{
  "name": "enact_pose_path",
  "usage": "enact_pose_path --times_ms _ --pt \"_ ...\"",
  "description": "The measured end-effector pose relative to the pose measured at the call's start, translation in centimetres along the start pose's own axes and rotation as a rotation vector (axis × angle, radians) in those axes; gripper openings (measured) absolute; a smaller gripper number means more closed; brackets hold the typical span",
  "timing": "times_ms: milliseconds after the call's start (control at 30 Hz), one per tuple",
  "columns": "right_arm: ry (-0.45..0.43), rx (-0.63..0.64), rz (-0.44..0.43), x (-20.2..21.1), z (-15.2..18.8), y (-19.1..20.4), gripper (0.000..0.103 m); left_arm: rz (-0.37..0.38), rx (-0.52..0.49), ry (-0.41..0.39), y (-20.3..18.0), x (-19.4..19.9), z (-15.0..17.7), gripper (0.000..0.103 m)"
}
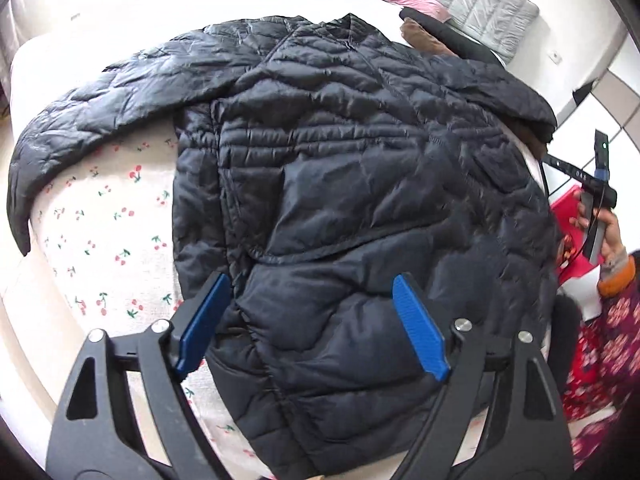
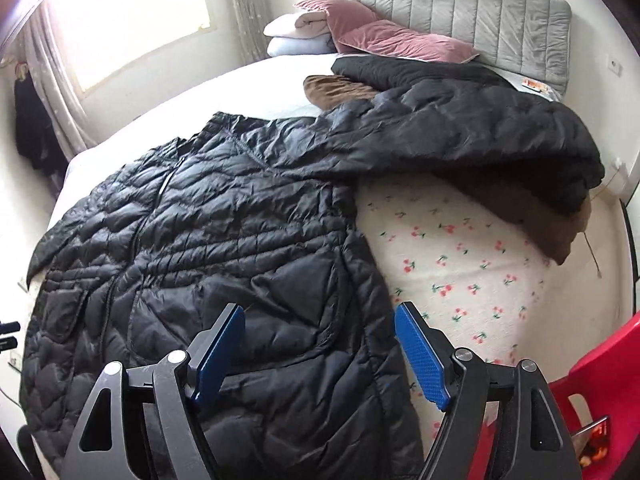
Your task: Fold large clothes
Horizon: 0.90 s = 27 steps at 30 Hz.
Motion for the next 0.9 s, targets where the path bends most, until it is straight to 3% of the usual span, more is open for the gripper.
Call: enact_pose_path --times_ms 200,333,433,633,767,900 --pt "-0.026 -0.123 0.151 0.9 -3.9 -2.8 0.085 -0.056 0.002 -0.031 -2.9 1.9 -4.8 0.090" --pt "-0.024 -0.271 0.138 0.0 -6.0 -4.5 0.085 -0.082 -0.033 -0.105 -5.5 2.8 -8.5 0.096" --pt "-0.039 -0.308 0.145 -1.1 -7.6 -5.8 0.085 -0.116 -0.058 -0.181 -7.0 2.5 -10.7 0.102" --pt "-0.074 -0.400 0.120 -4.0 -9.7 -9.8 0.085 -0.053 0.059 -0.264 -7.4 -2.9 -12.3 0.102" --pt "-0.104 -0.463 0.213 -6.0 -10.1 -13.4 0.085 -0.040 0.105 -0.304 -6.3 -8.6 -10.8 0.102" --pt "-0.139 -0.548 0.296 -8.5 -10.2 -16.4 0.085 -0.026 0.126 -0.247 -5.1 -12.8 -8.8 0.102"
Point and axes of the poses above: each gripper's, at about its wrist camera, not at the fingertips, and x roughly against the way its jaws point, y to its left, z to its underside, the point moved 5 cm from there along -x, roughly the way its jaws point, and after that the axes turned 12 degrees about -y, right-handed, at the moved point
